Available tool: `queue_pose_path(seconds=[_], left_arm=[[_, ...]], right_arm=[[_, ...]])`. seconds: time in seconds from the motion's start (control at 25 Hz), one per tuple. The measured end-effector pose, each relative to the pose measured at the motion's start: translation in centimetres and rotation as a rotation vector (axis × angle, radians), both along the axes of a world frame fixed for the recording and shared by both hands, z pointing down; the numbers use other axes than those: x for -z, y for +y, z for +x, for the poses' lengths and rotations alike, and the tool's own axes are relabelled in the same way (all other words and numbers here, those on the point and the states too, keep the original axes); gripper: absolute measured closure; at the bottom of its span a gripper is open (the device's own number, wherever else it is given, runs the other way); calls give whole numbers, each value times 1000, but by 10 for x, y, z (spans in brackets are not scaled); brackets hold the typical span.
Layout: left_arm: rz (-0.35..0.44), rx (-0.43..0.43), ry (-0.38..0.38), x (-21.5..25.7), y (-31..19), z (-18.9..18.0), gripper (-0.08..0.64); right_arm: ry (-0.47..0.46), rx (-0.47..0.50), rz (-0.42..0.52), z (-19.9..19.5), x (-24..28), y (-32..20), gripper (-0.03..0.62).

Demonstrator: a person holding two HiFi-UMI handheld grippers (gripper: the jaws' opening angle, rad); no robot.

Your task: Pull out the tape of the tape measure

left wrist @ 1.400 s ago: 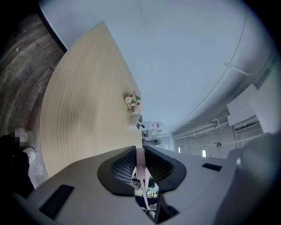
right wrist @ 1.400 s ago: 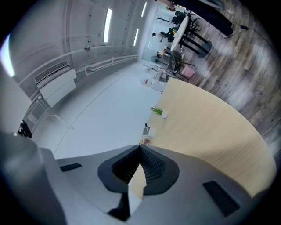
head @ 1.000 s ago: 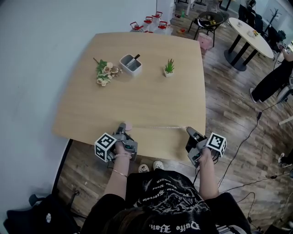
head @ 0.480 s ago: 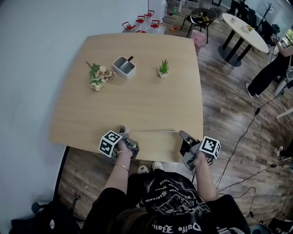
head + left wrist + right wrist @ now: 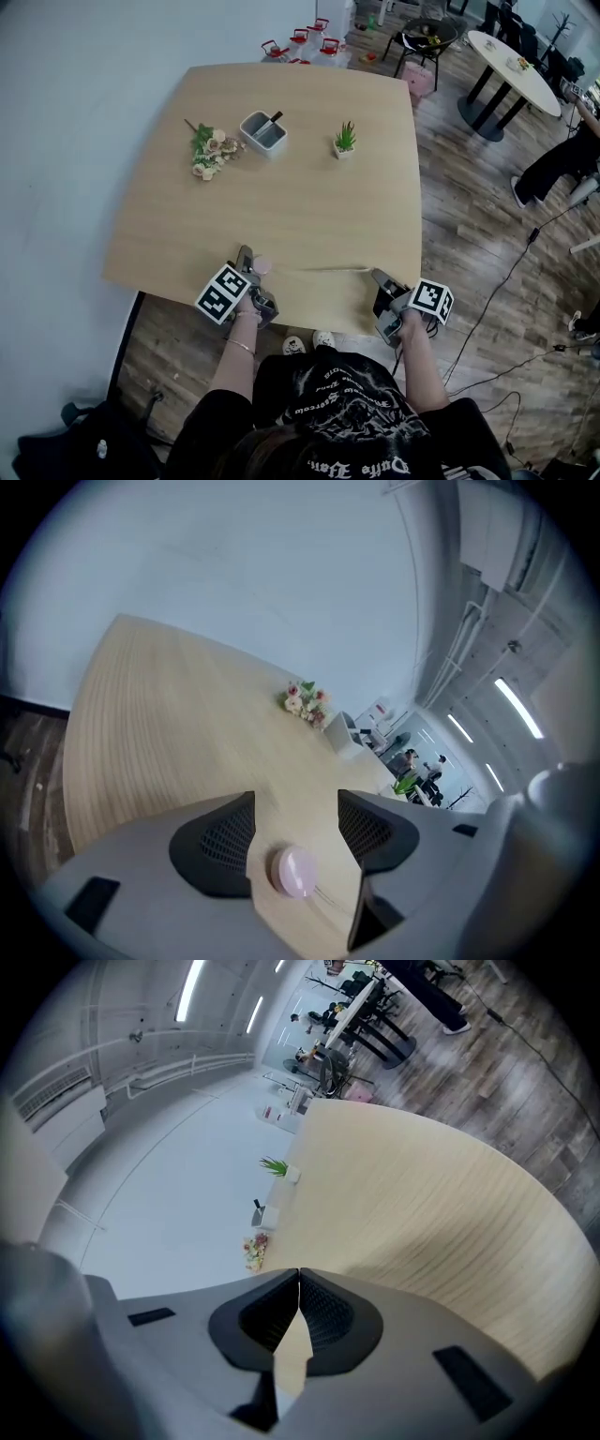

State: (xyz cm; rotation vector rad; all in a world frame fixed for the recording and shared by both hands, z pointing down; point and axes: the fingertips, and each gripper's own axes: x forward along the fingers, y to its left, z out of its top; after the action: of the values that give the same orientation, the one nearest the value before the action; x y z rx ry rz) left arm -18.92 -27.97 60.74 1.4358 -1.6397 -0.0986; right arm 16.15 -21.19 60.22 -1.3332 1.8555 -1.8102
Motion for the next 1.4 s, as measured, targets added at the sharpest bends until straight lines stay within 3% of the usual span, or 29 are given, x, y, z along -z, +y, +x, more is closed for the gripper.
queue_pose_path(seconds=[0.2, 0.4, 0.44, 0.52, 0.68, 0.8, 0.88, 1.04, 1.16, 1.28, 1.4], left_arm=[[135, -66, -115, 42, 21, -23, 293], [175, -131, -163, 52, 63, -36, 294], [172, -147, -167, 51, 70, -35, 293], [161, -154, -190, 50, 83, -36, 293], [169, -169, -240, 53, 95, -35, 293], [218, -240, -264, 67, 94, -20, 293], [266, -301, -295, 80, 93, -6, 293], [386, -429, -351, 114, 96, 31, 293], [527, -493, -299, 151, 106, 56, 294], [627, -556, -346, 176, 119, 74, 295], [648, -559, -401, 183, 122, 76, 293]], right_arm=[[90, 19, -36, 5, -19, -10, 575], [189, 68, -55, 2, -34, -18, 568], [220, 83, -53, 1, -36, -18, 522], [279, 112, -49, 1, -38, -17, 358], [364, 133, -32, 3, -35, -9, 307], [419, 141, 52, 4, -16, -1, 304], [487, 137, 156, 7, 9, 2, 304], [768, 140, 398, 15, 74, 10, 305], [906, 110, 547, 13, 123, 28, 305], [983, 98, 625, 9, 147, 50, 305], [1005, 102, 647, 6, 151, 55, 305]])
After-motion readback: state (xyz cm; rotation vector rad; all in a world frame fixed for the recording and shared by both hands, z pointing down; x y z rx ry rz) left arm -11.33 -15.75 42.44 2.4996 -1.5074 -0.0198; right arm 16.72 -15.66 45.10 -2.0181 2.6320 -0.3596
